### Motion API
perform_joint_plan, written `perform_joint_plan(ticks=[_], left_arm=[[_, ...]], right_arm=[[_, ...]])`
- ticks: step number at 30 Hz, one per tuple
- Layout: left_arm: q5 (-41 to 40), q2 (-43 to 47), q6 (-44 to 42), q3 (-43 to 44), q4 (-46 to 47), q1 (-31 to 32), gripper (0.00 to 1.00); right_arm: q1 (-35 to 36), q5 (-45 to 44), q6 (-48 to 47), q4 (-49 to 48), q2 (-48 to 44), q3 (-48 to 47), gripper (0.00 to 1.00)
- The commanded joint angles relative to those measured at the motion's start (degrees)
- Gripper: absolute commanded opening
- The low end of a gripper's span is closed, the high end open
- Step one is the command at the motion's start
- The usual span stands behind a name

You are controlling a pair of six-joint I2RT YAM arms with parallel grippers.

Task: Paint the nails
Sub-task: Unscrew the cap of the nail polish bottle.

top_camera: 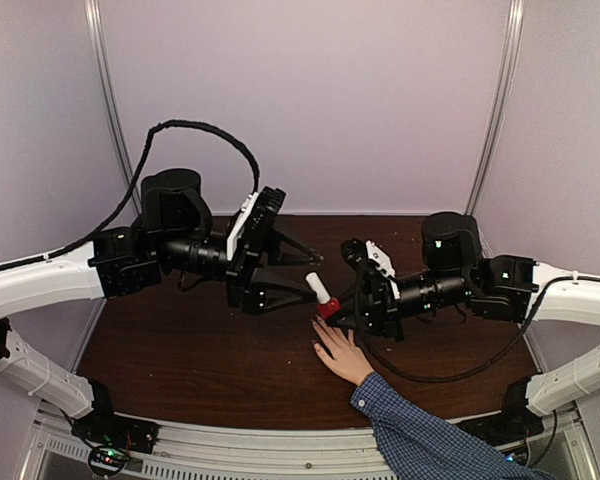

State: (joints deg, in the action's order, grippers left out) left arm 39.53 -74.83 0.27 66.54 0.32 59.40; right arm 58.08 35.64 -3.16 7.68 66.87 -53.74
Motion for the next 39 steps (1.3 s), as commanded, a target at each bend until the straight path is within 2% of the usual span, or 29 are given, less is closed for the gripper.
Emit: perform_joint_plan(ticks=[1,18,30,39], left_arm=[[10.3,-1.6,-1.7,0.1,6.6,-0.2,0.63],[20.6,-5.3,2.7,-2.5,19.1,-0.1,0.38],[25.4,-6.8,6.3,-2.9,24.3,-0.2,0.28],[26.6,-7.3,7.7,-3.0,25.5,-0.2,0.16]], right_arm=[[-0.3,8.9,-0.1,-2.5,0.1,-1.3,0.00],[-0.3,20.8,3.2,-4.5,3.8,-3.5,0.00],[-0.3,24.5,6.5,-6.6,5.1,-4.0,0.00],[-0.3,25.4,7.4,-7.5,5.5,-4.1,0.00]])
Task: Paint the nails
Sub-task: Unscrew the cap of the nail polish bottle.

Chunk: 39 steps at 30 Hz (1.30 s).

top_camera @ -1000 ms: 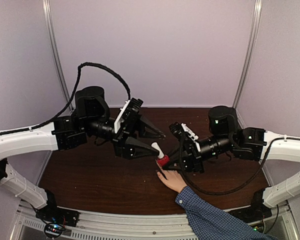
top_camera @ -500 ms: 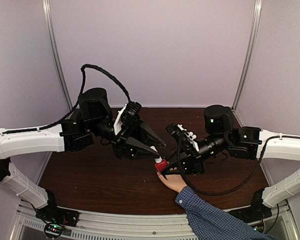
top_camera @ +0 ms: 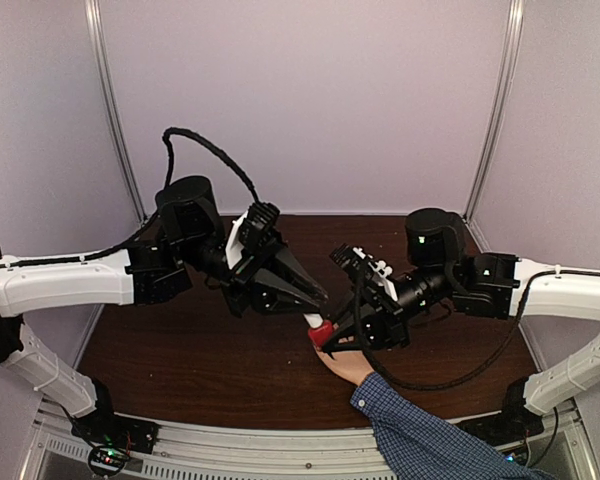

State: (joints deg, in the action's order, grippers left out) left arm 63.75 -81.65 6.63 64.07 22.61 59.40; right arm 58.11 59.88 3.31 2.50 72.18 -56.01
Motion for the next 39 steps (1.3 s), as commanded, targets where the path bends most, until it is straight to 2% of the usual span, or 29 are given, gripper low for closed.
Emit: perform_joint_plan(ticks=[1,7,12,26,33,39], left_arm=[[2.3,-0.5,1.6,-0.5,3.4,-0.2,0.14],[-1.8,-0.5,2.0,-0.2,1.6,-0.1,0.05],[-6.4,0.3,0.1,-0.6,-0.9,-0.2,0.01],[-20.9,0.7,-1.2,-1.2,-3.1,-0.1,0.00],[-35.7,-0.5,1.5,-1.8,-1.7,-0.1,0.00],[-47.0,-3.8,7.8,-2.2,2.2,-0.1,0.00]], right_arm=[[-0.4,0.8,0.8,-2.2,0.0,-1.8,0.00],[-0.4,-4.8,-1.2,0.6,-1.0,-1.9,0.00],[-0.5,-13.9,-2.6,2.5,-3.4,-1.0,0.00],[-0.4,-37.2,-4.6,4.8,-4.8,-0.4,0.00],[0.0,-49.7,-3.7,4.2,-5.7,1.4,0.00],[0.3,-55.3,-4.6,4.8,-3.8,0.4,0.00]])
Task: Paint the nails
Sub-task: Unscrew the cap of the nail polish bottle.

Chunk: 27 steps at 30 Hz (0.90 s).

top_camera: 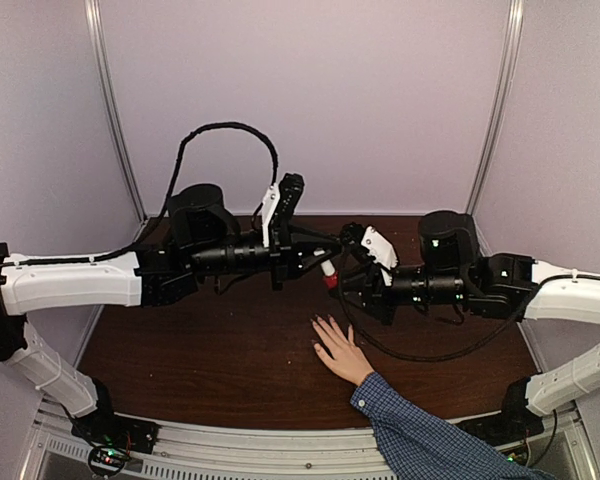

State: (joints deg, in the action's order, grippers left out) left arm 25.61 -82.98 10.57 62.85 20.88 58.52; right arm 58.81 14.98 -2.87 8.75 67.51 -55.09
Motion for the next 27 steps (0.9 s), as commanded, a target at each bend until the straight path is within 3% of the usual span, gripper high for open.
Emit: perform_joint_plan(ticks=[1,11,19,21,24,27], left_arm=[[-10.2,-3.1,4.9,-1.1,4.5,0.8,0.00],[-23.3,-5.9,12.9,-0.8,4.7,0.8,0.00],[-26.2,-5.6,15.6,0.7,2.8,0.8,0.01],[-25.7,-5.2,15.6,1.4,1.7,0.9,0.11],[-24.7,-3.6,14.9,1.6,0.2,0.6,0.36],[-21.3,-0.9,11.9,1.2,-1.2,-0.3,0.49]], right_arm=[[-0.2,-11.1,1.1,-1.0,1.6,-1.1,0.00],[1.6,-25.8,-2.1,0.0,4.8,-2.2,0.00],[1.6,-24.9,-3.2,1.1,5.3,-2.2,0.00],[1.6,-23.8,-3.2,1.2,5.1,-2.0,0.00],[1.6,-21.8,-3.0,1.3,4.8,-1.7,0.00],[1.4,-18.3,-2.7,1.8,4.5,-1.7,0.00]])
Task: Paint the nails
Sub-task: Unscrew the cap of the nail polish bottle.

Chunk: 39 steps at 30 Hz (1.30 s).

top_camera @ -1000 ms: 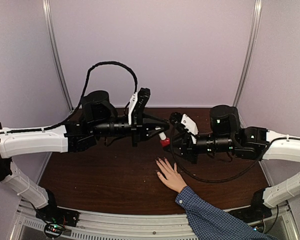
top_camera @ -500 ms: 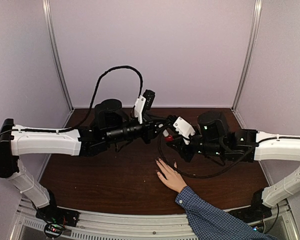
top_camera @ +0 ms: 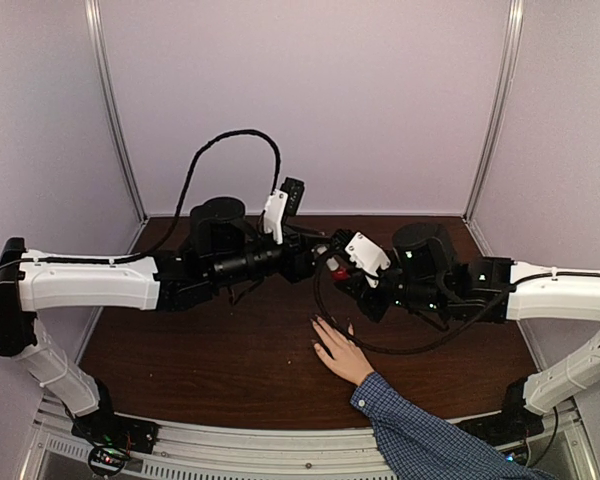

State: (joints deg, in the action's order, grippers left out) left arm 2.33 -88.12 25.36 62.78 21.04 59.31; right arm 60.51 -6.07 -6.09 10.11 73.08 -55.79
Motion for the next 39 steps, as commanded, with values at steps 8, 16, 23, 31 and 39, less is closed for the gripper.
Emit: perform_joint_plan(ticks=[8,16,23,31,39], left_arm=[[20.9,10.0,-13.9,1.4,-9.7,-4.4,0.60],[42.5,14.8,-23.0,-3.7,-5.1,-4.8,0.61],[56.1,11.9,-20.9,-3.3,0.7,-4.8,0.56],[60.7,7.8,-12.3,-3.6,13.7,-4.6,0.49],[63.1,5.4,-12.3,-2.7,15.0,-3.3,0.39]], right_arm=[[-1.2,16.4,1.5,0.3,-3.3,-0.9,0.00],[-2.1,35.5,1.5,-0.6,-5.6,-1.5,0.00],[-2.2,50.7,1.4,-2.8,-5.6,-2.3,0.00],[-2.2,60.1,2.4,-3.3,-4.1,-3.5,0.00],[-2.2,62.4,3.1,-4.1,-2.9,-4.5,0.00]])
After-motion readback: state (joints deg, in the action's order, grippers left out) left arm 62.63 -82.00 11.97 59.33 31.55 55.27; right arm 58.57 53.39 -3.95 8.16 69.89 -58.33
